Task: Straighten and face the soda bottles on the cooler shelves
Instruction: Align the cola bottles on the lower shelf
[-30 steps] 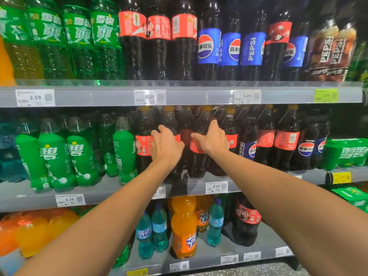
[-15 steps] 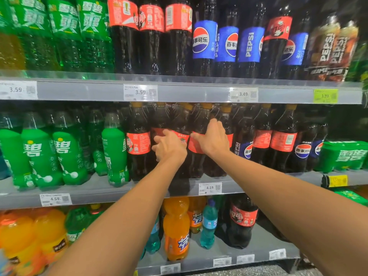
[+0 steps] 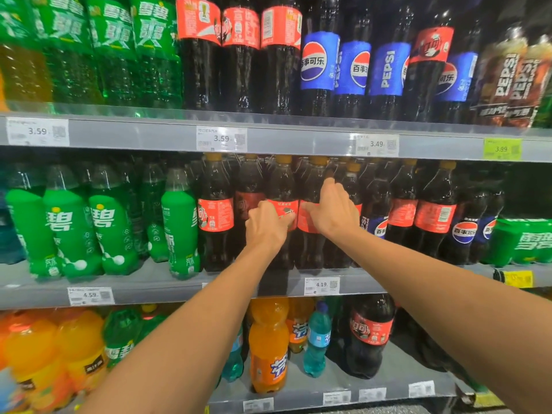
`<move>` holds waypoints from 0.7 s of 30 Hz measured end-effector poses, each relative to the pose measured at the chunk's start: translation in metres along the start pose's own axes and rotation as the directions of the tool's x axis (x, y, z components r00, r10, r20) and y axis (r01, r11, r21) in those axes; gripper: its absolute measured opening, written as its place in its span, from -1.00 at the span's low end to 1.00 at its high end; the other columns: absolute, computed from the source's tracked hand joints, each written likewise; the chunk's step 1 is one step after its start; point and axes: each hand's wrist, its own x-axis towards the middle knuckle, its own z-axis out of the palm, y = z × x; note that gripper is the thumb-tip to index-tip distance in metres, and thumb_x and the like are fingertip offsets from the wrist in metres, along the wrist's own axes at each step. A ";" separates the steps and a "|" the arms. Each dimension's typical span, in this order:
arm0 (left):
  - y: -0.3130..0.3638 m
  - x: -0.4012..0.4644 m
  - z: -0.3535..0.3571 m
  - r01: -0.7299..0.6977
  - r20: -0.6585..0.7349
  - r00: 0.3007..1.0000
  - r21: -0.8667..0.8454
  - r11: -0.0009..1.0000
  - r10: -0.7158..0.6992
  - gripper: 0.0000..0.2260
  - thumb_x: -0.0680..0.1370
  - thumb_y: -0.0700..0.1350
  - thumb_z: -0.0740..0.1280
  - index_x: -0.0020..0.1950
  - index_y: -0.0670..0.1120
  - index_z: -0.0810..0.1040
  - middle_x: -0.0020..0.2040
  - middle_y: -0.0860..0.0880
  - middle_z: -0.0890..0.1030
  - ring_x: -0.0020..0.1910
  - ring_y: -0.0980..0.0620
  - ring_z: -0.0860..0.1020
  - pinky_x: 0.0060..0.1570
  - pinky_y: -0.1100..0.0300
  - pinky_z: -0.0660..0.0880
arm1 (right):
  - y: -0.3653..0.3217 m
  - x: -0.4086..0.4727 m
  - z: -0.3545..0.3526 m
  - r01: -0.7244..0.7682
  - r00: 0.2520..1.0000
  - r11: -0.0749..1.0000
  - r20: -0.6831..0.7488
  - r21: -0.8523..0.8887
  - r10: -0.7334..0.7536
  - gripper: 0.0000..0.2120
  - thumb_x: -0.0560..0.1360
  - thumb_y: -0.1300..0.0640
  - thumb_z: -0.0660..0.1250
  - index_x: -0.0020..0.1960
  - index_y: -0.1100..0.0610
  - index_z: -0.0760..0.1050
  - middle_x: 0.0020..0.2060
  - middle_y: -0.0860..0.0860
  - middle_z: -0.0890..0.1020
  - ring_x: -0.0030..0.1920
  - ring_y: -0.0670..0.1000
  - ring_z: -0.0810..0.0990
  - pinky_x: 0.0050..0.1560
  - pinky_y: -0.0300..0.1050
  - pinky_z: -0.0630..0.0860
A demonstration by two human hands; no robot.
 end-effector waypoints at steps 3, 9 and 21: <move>0.001 -0.001 -0.012 -0.031 0.017 0.999 0.003 1.000 0.031 -0.57 0.44 0.13 0.46 0.10 -0.16 0.54 0.03 -0.13 0.63 0.02 -0.16 0.63 -0.01 -0.04 0.59 | 0.001 0.000 0.000 -0.001 1.000 1.000 0.001 -0.010 0.001 -0.48 0.55 -0.03 0.40 0.36 0.21 0.32 0.27 0.17 0.51 0.21 0.22 0.57 -0.01 0.05 0.50; -0.004 0.007 -0.076 -0.155 -0.397 0.875 0.311 0.938 0.276 -0.54 0.50 0.01 0.41 0.29 -0.17 0.40 0.26 -0.20 0.46 0.27 -0.19 0.40 0.16 -0.04 0.45 | -0.001 -0.004 0.001 -0.017 1.000 0.999 0.013 0.037 0.016 -0.42 0.54 0.02 0.40 0.43 0.23 0.26 0.33 0.19 0.45 0.22 0.24 0.56 0.08 0.17 0.55; -0.004 0.012 -0.078 0.127 -0.139 0.986 0.270 0.954 -0.092 -0.31 0.48 0.01 0.46 0.48 -0.18 0.22 0.41 -0.29 0.33 0.37 -0.30 0.37 0.20 -0.07 0.44 | 0.005 -0.032 0.000 0.107 0.989 0.978 -0.125 0.180 -0.085 -0.41 0.53 0.14 0.38 0.48 0.07 0.21 0.43 0.14 0.29 -0.29 -0.07 0.50 -0.41 -0.23 0.44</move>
